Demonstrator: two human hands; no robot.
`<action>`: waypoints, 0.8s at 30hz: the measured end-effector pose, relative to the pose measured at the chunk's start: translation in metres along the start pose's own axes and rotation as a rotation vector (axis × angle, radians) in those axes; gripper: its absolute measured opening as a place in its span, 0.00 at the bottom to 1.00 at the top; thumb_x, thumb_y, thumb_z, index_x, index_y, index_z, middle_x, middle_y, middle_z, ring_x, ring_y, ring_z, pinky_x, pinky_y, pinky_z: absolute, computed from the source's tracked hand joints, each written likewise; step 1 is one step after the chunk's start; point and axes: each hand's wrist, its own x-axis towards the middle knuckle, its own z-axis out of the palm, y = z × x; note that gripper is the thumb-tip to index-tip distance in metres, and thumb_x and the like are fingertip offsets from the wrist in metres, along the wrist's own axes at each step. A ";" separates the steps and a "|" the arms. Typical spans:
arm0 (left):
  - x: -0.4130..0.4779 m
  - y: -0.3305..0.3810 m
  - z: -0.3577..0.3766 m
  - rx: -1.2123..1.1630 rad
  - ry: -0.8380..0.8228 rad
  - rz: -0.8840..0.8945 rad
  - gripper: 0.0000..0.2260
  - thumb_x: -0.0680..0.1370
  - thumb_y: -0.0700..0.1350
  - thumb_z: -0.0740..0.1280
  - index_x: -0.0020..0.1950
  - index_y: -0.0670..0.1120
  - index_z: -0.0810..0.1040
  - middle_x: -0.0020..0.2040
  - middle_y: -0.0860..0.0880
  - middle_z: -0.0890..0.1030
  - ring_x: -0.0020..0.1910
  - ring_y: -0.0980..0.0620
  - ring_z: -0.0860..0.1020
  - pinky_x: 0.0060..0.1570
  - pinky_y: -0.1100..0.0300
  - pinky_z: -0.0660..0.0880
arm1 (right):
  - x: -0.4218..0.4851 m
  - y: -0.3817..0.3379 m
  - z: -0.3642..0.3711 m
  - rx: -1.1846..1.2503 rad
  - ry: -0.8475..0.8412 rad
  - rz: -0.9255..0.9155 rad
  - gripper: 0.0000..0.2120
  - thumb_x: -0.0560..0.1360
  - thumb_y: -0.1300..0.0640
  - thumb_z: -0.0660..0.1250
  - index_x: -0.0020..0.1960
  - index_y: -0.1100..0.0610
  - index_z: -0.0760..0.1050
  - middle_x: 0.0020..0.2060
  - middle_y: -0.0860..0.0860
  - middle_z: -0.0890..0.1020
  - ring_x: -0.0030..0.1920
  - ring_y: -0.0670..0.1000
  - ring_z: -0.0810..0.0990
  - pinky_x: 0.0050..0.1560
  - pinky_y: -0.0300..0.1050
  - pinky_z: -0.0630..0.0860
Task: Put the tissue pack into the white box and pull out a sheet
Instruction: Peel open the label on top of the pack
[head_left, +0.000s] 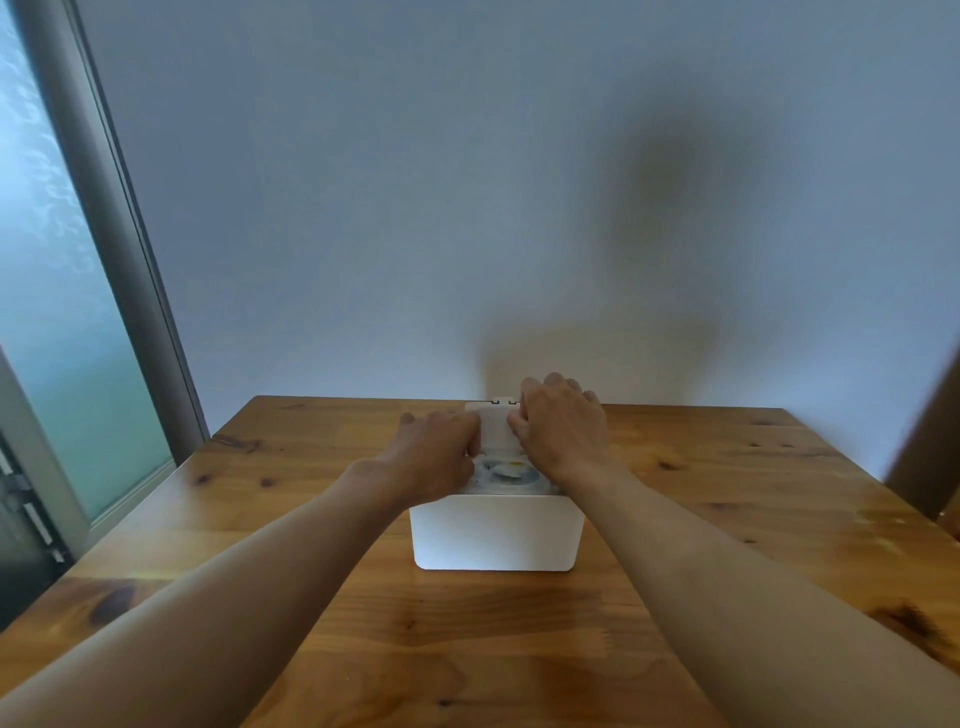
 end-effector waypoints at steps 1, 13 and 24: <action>0.001 0.000 0.000 0.033 -0.022 0.002 0.06 0.75 0.40 0.61 0.49 0.48 0.74 0.50 0.50 0.78 0.52 0.49 0.75 0.61 0.47 0.66 | 0.000 0.000 0.000 -0.010 -0.011 -0.004 0.10 0.78 0.51 0.60 0.51 0.56 0.76 0.49 0.55 0.81 0.51 0.57 0.78 0.52 0.50 0.70; -0.001 0.005 -0.002 -0.012 -0.001 0.096 0.14 0.74 0.38 0.62 0.32 0.54 0.67 0.30 0.58 0.69 0.35 0.57 0.71 0.49 0.52 0.59 | -0.007 -0.007 -0.013 0.263 -0.328 -0.205 0.11 0.71 0.50 0.63 0.43 0.54 0.81 0.38 0.51 0.84 0.39 0.51 0.80 0.42 0.51 0.79; 0.000 0.002 0.000 -0.146 0.044 0.083 0.11 0.76 0.36 0.61 0.40 0.53 0.72 0.32 0.60 0.70 0.38 0.58 0.72 0.41 0.61 0.57 | -0.013 -0.007 -0.018 0.348 -0.410 -0.280 0.09 0.67 0.50 0.69 0.42 0.43 0.69 0.41 0.42 0.77 0.45 0.50 0.77 0.48 0.51 0.76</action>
